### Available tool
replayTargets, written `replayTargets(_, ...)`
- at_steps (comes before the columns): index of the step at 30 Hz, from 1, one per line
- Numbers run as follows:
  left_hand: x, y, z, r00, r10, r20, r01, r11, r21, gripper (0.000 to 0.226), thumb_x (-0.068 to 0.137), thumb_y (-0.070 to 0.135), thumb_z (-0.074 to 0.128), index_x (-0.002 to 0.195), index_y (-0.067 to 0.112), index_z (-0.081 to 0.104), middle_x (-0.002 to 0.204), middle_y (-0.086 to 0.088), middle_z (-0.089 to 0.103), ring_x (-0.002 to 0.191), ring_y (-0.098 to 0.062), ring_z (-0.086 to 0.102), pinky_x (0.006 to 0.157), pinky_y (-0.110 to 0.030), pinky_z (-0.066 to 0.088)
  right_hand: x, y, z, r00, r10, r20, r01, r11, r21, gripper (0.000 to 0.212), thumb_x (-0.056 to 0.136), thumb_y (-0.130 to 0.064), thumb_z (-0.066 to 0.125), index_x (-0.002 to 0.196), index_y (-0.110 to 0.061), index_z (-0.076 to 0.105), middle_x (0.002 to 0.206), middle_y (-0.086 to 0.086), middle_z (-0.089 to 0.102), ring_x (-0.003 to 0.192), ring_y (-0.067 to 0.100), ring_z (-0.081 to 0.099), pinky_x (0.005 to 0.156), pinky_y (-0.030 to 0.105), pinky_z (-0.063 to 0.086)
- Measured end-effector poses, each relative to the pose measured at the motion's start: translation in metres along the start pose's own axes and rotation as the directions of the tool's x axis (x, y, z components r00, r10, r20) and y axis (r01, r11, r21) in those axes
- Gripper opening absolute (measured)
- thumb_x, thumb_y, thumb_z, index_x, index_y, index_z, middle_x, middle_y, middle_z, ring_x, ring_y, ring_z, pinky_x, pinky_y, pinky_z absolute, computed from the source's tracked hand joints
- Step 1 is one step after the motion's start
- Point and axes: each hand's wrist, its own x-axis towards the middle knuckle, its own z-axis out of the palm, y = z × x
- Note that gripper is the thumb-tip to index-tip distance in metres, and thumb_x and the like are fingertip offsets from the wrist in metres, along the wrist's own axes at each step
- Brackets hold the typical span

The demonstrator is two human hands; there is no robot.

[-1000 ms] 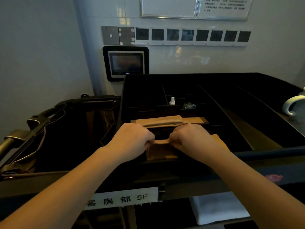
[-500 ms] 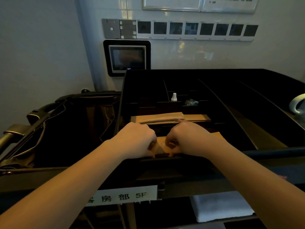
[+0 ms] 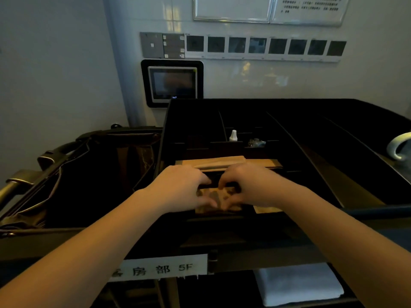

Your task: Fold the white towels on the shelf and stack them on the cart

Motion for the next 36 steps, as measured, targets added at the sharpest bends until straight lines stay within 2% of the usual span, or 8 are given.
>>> replayTargets(3,0.018,-0.012,0.001,0.997,-0.058,-0.052,0.055,0.997,-0.055,0.072,0.076,0.079,0.038,0.136,0.038,0.043,0.128,0.01,0.058,0.112,-0.011,0.056,0.089,-0.032,0.051,0.0,0.036,-0.006,0.979,0.11,-0.17,-0.107,0.994,0.028,0.045,0.076,-0.053,0.068,0.118,-0.04,0.057,0.12,-0.018,0.051,0.103,0.005,0.052,0.087,0.025,0.048)
replayTargets(7,0.07,-0.015,0.017,0.992,-0.127,0.012,0.127,0.991,-0.05,0.067,0.086,0.061,0.05,0.145,0.036,0.03,0.146,0.004,0.042,0.128,-0.017,0.046,0.096,-0.031,0.043,0.026,0.068,-0.004,0.966,0.248,-0.074,-0.248,0.969,0.013,0.062,0.079,-0.048,0.07,0.135,-0.038,0.046,0.146,-0.007,0.037,0.13,0.017,0.04,0.104,0.036,0.038)
replayTargets(10,0.106,-0.02,0.034,0.976,-0.215,0.041,0.218,0.971,-0.101,0.054,0.09,0.045,0.051,0.142,0.037,0.037,0.136,0.003,0.052,0.115,-0.017,0.055,0.083,-0.029,0.047,0.048,0.087,-0.006,0.975,0.221,-0.013,-0.217,0.965,0.147,0.049,0.084,-0.048,0.064,0.131,-0.039,0.051,0.14,-0.008,0.045,0.127,0.016,0.044,0.102,0.035,0.037)
replayTargets(13,0.124,-0.023,0.045,0.956,-0.281,0.082,0.288,0.952,-0.101,0.042,0.089,0.035,0.056,0.131,0.037,0.052,0.116,0.006,0.062,0.092,-0.013,0.06,0.065,-0.024,0.046,0.063,0.103,-0.005,0.98,0.194,0.039,-0.197,0.975,0.103,0.039,0.089,-0.037,0.061,0.127,-0.038,0.055,0.126,-0.009,0.057,0.115,0.012,0.053,0.098,0.033,0.044)
replayTargets(19,0.126,-0.028,0.052,0.962,-0.249,0.116,0.247,0.968,0.028,0.028,0.083,0.022,0.066,0.108,0.035,0.068,0.079,0.01,0.058,0.068,-0.011,0.059,0.065,-0.033,0.056,0.078,0.098,0.02,0.971,0.209,0.119,-0.21,0.978,-0.009,0.046,0.086,-0.019,0.066,0.13,-0.03,0.055,0.11,-0.006,0.061,0.098,0.012,0.057,0.091,0.032,0.049)
replayTargets(25,0.13,-0.022,0.054,0.989,-0.146,-0.031,0.148,0.986,0.07,0.023,0.085,0.027,0.061,0.103,0.04,0.067,0.071,0.012,0.053,0.063,-0.009,0.056,0.059,-0.032,0.054,0.077,0.09,0.006,0.976,0.189,0.11,-0.177,0.978,-0.107,0.051,0.086,-0.023,0.066,0.135,-0.029,0.05,0.123,0.0,0.055,0.114,0.021,0.053,0.096,0.039,0.047)
replayTargets(31,0.141,-0.005,0.062,0.989,-0.147,-0.002,0.146,0.98,0.136,0.028,0.083,0.015,0.064,0.102,0.036,0.068,0.067,0.01,0.048,0.06,-0.012,0.054,0.058,-0.032,0.055,0.057,0.106,0.006,0.96,0.262,0.095,-0.249,0.959,-0.132,0.036,0.09,-0.014,0.059,0.123,-0.026,0.061,0.102,0.0,0.061,0.088,0.017,0.059,0.082,0.031,0.053)
replayTargets(36,0.135,-0.006,0.054,0.986,-0.163,-0.022,0.163,0.987,-0.016,0.03,0.09,0.028,0.059,0.119,0.037,0.063,0.09,0.01,0.064,0.078,-0.01,0.061,0.07,-0.03,0.054,0.057,0.107,0.005,0.961,0.27,0.059,-0.261,0.957,-0.128,0.039,0.089,-0.015,0.06,0.127,-0.026,0.057,0.104,0.001,0.06,0.09,0.018,0.059,0.076,0.029,0.05)
